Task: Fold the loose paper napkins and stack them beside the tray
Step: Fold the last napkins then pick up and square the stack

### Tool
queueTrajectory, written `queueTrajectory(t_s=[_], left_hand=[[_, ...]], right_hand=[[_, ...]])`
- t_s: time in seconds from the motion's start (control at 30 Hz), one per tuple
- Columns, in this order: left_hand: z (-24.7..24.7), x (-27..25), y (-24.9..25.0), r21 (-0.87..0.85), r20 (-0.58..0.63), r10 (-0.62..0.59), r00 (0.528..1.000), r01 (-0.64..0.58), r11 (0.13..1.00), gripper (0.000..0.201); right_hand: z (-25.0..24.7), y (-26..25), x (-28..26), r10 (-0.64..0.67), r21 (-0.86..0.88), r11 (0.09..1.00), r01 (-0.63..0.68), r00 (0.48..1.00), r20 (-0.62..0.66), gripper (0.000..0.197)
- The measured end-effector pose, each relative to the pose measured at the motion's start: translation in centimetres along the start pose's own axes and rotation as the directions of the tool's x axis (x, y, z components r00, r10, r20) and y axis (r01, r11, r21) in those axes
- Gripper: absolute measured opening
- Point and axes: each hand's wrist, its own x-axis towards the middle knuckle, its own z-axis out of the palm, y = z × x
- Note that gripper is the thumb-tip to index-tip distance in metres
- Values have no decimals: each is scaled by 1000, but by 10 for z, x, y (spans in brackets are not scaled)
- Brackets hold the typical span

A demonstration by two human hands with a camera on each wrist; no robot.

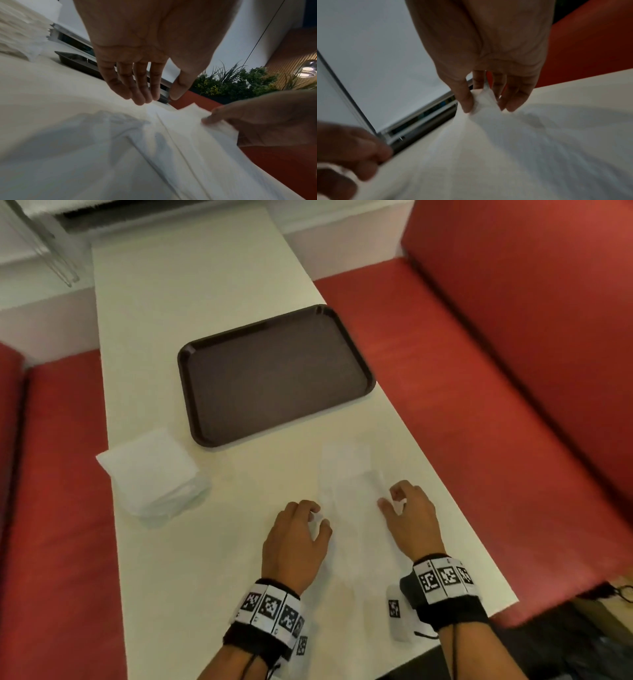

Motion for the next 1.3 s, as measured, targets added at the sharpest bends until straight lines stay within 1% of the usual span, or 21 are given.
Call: queueTrajectory(t_s=[0.1, 0.23, 0.3, 0.37, 0.47, 0.57, 0.67, 0.7, 0.77, 0.8, 0.83, 0.87, 0.9, 0.93, 0.97, 1.0, 1.03, 1.07, 1.17, 1.23, 1.3], left_hand=[[4, -6, 10, 13, -5, -8, 1000, 9, 1000, 24], [15, -8, 22, 13, 69, -46, 997, 45, 999, 30], [20, -5, 30, -122, 86, -114, 990, 125, 985, 34], [21, -3, 38, -317, 103, -180, 978, 204, 926, 30], [21, -1, 41, -438, 76, -164, 984, 181, 881, 15], [17, 0, 40, -445, 19, -146, 989, 140, 885, 16], [7, 0, 38, -464, -7, -183, 983, 159, 872, 16], [3, -1, 37, -496, -4, -185, 983, 158, 854, 15], [-10, -4, 39, -581, 25, -169, 985, 152, 799, 15], [-17, -7, 43, -624, 46, -157, 987, 151, 767, 14], [-26, -9, 47, -667, 60, -142, 988, 146, 731, 15], [-36, -12, 52, -707, 68, -125, 990, 136, 694, 17], [-47, -15, 57, -746, 76, -106, 991, 127, 653, 18], [-57, -18, 62, -781, 82, -83, 993, 116, 614, 16], [-67, -20, 66, -808, 82, -62, 995, 103, 580, 11], [-77, -23, 70, -829, 78, -46, 996, 90, 551, 6], [-86, -27, 72, -843, 67, -37, 997, 77, 532, 5], [-96, -30, 75, -845, 55, -31, 998, 63, 531, 8], [-126, -41, 80, -803, 14, -5, 1000, 15, 595, 17], [-145, -49, 81, -756, -33, 56, 998, -62, 652, 14], [-167, -56, 78, -707, -94, 130, 987, -158, 689, 13]], right_hand=[[-17, 0, -4, -7, 178, 984, -2, 999, 53, 14], [-25, 8, -2, -71, 350, 936, 16, 987, 145, 26], [-25, 9, -4, -96, 461, 888, -5, 976, 195, 27], [-27, 8, -7, -115, 578, 815, -40, 967, 229, 28], [-27, 11, -8, -118, 662, 745, -83, 960, 253, 29], [-26, 18, -7, -110, 639, 766, -67, 966, 234, 27], [-28, 24, -6, -33, 596, 797, -101, 977, 210, 27], [-29, 25, -5, 1, 548, 831, -102, 984, 181, 28], [-29, 25, -4, 40, 419, 906, -63, 997, 63, 33], [-30, 22, -6, 17, 368, 930, -16, 1000, 2, 38], [-30, 17, -9, -29, 337, 941, 34, 999, -20, 42], [-34, 8, -13, -90, 335, 939, 79, 996, 19, 47], [-36, -3, -18, -140, 375, 923, 86, 983, 120, 51], [-41, -15, -25, -175, 461, 886, 42, 952, 250, 55], [-45, -28, -32, -208, 559, 829, -37, 906, 368, 56], [-50, -40, -38, -234, 639, 759, -123, 864, 445, 52], [-56, -52, -45, -259, 690, 703, -171, 843, 472, 45], [-61, -63, -51, -293, 725, 670, -162, 839, 458, 39], [-66, -92, -61, -370, 755, 656, 6, 874, 315, 29], [-69, -111, -68, -415, 761, 641, 99, 879, 235, 24], [-71, -136, -73, -455, 773, 616, 152, 869, 192, 25]])
